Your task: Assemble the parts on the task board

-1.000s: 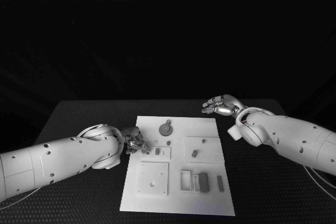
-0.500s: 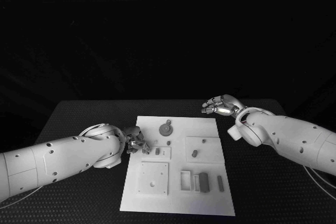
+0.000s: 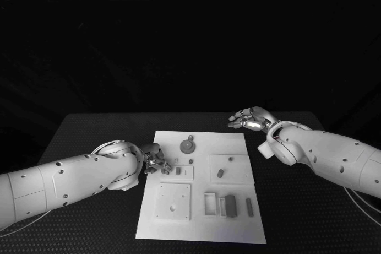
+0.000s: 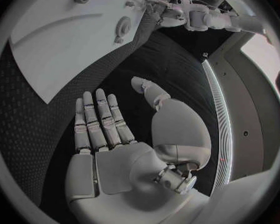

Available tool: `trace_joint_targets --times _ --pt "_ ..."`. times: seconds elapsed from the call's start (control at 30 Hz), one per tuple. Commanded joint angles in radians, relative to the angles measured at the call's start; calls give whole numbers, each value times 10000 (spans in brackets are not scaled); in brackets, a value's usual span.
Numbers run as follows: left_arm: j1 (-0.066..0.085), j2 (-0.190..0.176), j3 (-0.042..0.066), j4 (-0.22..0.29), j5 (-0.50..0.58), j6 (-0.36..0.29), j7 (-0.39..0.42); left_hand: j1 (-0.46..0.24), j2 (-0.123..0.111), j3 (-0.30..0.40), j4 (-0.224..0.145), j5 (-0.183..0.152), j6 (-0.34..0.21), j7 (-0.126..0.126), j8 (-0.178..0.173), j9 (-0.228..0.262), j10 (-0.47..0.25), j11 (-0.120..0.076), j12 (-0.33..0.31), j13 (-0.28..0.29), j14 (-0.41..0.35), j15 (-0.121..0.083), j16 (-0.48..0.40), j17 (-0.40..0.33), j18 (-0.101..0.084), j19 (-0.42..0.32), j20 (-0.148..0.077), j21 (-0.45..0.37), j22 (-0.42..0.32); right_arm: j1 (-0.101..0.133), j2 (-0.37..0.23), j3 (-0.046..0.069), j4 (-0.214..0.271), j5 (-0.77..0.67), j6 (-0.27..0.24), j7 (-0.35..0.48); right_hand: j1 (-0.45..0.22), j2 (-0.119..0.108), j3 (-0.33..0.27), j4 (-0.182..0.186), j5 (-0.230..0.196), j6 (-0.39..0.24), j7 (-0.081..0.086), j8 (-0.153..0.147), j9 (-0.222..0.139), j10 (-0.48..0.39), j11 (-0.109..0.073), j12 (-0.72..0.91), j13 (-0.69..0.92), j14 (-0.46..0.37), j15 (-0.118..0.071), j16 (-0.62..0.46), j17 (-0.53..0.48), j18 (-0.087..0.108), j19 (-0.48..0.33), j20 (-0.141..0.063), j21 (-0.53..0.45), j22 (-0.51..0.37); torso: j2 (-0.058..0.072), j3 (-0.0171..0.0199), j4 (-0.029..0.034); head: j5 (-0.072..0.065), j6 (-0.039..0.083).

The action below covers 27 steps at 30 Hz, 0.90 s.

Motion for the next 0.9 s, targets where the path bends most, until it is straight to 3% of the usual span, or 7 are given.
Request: trace_joint_targets --times 0.03,0.43,0.6,0.73,0.77,0.8,0.9 --pt "-103 89 -59 47 -33 483 9 44 29 554 -564 38 704 -526 -39 20 -88 -139 60 12 107 -186 55 10 131 55 -896 59 179 -6 -3 4 20 -14 62 71 -82 -7 -22 46 58 -46 22 39 -10 -8 55 -42 0 -72 -17 61 -18 -63 -47 -10 -33 11 -5 -2 10 -14 -16" --pt "-107 117 -59 60 -21 645 -22 37 17 546 -567 19 692 -524 -31 11 -94 -136 72 14 100 -187 62 12 131 53 -897 68 181 -10 17 4 2 -12 71 72 -83 -5 -21 47 59 -49 24 41 -12 -7 57 -45 0 -74 -17 65 -22 -64 -49 -10 -33 14 -8 -4 8 -21 -39" --pt "-107 98 -59 -22 44 532 -62 -45 -45 506 -477 -233 610 -477 -47 -50 -119 -85 68 -13 47 -202 46 -3 130 31 -900 71 173 -10 9 4 5 -11 64 70 -85 -7 -22 47 59 -51 25 42 -13 -8 58 -47 0 -76 -16 66 -24 -65 -50 -10 -34 15 -5 0 16 -33 -23" --pt "-107 87 -59 -55 66 457 -127 -204 -335 419 -206 -1437 452 -406 -131 -196 -102 -13 45 -106 5 -236 42 -28 141 5 -918 62 154 -10 0 4 6 -11 64 69 -85 -9 -23 47 59 -52 26 42 -14 -8 59 -48 -1 -77 -16 66 -25 -65 -51 -9 -34 16 -9 2 12 -34 -24" --pt "-107 87 -59 -65 66 448 -142 -269 -455 389 -88 -1834 428 -405 -141 -230 -97 0 46 -127 1 -245 45 -35 146 5 -925 58 149 -10 0 4 5 -11 61 68 -86 -9 -23 47 59 -52 26 42 -14 -8 59 -48 -1 -78 -15 66 -25 -66 -52 -9 -35 16 -6 -2 13 -35 -26" --pt "-107 87 -59 -85 78 426 -164 -359 -646 361 100 -2499 404 -401 -145 -271 -94 3 53 -152 -5 -263 52 -42 153 -3 -935 44 141 -10 0 4 2 -11 57 68 -86 -11 -23 47 58 -53 26 42 -15 -8 59 -48 -1 -78 -15 66 -26 -66 -52 -9 -35 16 -3 -3 14 -41 -25" --pt "-107 79 -58 -111 83 357 -203 -572 -1010 330 529 -3540 350 -388 -144 -340 -97 7 76 -190 -23 -289 65 -54 165 -15 -952 19 133 -10 4 4 -2 -11 56 68 -87 -12 -23 47 58 -55 27 42 -16 -9 60 -50 -1 -80 -14 67 -27 -66 -53 -9 -35 17 -5 -3 10 -38 -12"
